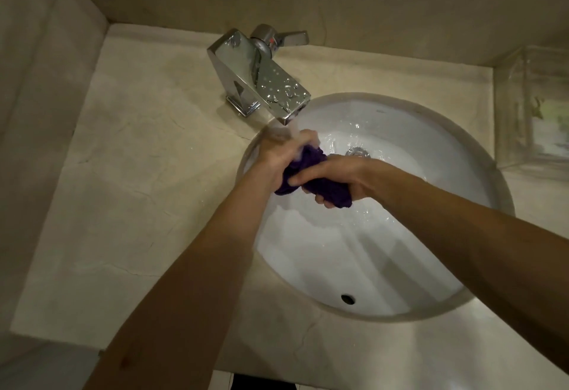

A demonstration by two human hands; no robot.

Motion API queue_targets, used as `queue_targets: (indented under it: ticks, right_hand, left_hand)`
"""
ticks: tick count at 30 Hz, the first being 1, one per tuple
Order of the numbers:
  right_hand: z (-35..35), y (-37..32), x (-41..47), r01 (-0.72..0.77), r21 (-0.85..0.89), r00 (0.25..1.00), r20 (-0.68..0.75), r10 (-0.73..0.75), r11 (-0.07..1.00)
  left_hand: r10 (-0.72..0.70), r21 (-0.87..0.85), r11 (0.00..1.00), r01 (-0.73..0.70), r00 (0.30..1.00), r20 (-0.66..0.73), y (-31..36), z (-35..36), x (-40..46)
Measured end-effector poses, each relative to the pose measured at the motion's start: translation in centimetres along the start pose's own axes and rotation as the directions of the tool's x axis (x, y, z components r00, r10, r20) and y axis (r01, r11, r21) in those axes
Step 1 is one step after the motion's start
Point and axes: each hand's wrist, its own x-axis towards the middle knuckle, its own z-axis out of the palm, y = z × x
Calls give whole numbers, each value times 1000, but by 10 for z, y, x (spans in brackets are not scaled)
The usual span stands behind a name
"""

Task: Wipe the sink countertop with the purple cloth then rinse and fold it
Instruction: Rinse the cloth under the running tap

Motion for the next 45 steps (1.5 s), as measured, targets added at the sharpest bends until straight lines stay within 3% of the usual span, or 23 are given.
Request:
queue_targets:
  ticks: [3, 6, 8, 12, 15, 18, 20, 22, 25, 28, 30, 32, 35, 38, 42, 45]
  right_hand:
    - [11, 5, 14, 71, -247, 952, -274, -140, 966]
    - [23, 11, 25, 50, -420, 876, -417, -242, 906]
    - [30, 12, 26, 16, -486, 830, -481, -283, 874]
    - [29, 15, 22, 109, -431, 813, -480, -330, 896]
    - [24, 21, 14, 232, -561, 739, -430, -519, 795]
    - [22, 24, 8, 179, -742, 708, -359, -608, 647]
    - [18, 24, 5, 90, -771, 723, -385, -573, 631]
    - [13, 24, 2, 92, -698, 777, -396, -490, 710]
    - [-2, 20, -3, 248, -191, 891, -341, -301, 950]
    - [-13, 16, -10, 161, 202, 982, -133, -136, 966]
    - [-12, 11, -11, 92, 329, 995, 7, -100, 940]
    - [-10, 7, -11, 50, 358, 991, 98, -91, 932]
    - [-4, 0, -12, 100, 141, 986, 120, -117, 985]
    - [5, -5, -6, 172, -156, 982, -51, -182, 973]
    - [23, -2, 6, 174, -408, 928, -238, -288, 897]
    - [33, 5, 7, 23, -662, 846, -387, -367, 749]
  left_hand:
    - [-110, -89, 991, 97, 982, -151, -10, 13, 12]
    - [-184, -201, 969, 145, 965, -189, -17, 18, 23]
    - [-156, -168, 979, 119, 963, -222, -19, 20, 27]
    - [-90, -85, 994, 70, 961, -263, -16, 20, 25]
    - [-171, -162, 977, 142, 969, -181, -11, 20, 20]
    - [-271, -217, 941, 258, 962, -29, -4, 18, 9]
    - [-305, -227, 924, 307, 951, 46, -1, 16, 1]
    - [-276, -260, 918, 299, 953, 122, 1, 10, -6]
    - [-154, -270, 941, 202, 970, 188, 2, -9, -11]
    - [-9, -148, 988, 46, 971, 240, 1, -23, -10]
    - [22, -109, 994, 7, 965, 263, 1, -20, -13]
    - [105, -100, 991, -88, 979, 175, 1, -14, -16]
    - [156, -69, 986, -151, 985, 68, 1, -7, -12]
    - [-17, -109, 994, 19, 1000, 20, -5, 5, 0]
    - [-131, -167, 981, 99, 972, -196, -19, 17, 11]
    - [-128, -140, 986, 92, 952, -279, -23, 22, 14]
